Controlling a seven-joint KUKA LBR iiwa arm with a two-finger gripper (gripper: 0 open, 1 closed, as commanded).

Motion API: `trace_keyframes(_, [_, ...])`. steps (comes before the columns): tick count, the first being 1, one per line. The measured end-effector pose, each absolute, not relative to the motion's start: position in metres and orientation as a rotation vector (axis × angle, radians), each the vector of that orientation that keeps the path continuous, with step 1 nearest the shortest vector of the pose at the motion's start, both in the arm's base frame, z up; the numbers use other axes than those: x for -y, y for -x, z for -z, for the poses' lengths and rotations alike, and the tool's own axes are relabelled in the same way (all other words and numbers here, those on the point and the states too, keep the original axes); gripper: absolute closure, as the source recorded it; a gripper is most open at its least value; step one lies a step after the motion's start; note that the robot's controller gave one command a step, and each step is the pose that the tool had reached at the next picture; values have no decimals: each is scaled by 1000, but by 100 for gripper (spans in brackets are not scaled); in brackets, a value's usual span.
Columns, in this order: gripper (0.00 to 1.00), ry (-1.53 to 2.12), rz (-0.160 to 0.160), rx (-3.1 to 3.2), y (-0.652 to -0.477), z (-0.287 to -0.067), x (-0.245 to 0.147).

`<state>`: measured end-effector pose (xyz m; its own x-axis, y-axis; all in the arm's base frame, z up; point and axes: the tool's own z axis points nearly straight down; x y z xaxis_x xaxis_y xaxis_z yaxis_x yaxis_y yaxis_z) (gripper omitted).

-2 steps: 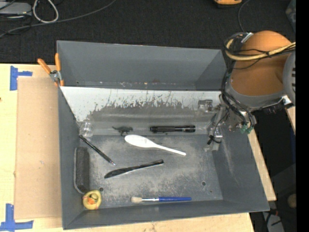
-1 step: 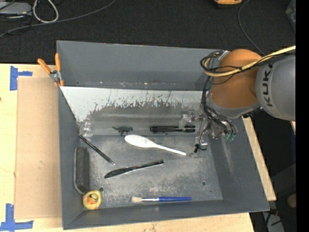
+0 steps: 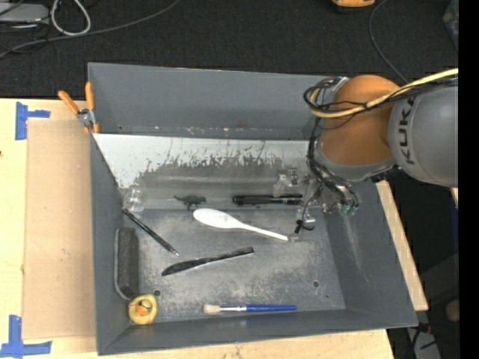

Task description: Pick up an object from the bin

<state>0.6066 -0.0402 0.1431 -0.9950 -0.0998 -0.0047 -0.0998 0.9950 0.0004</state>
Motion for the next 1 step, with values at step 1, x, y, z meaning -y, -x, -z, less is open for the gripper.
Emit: trace_keyframes(1, [0,464,-4,-3108,-620,-137,23])
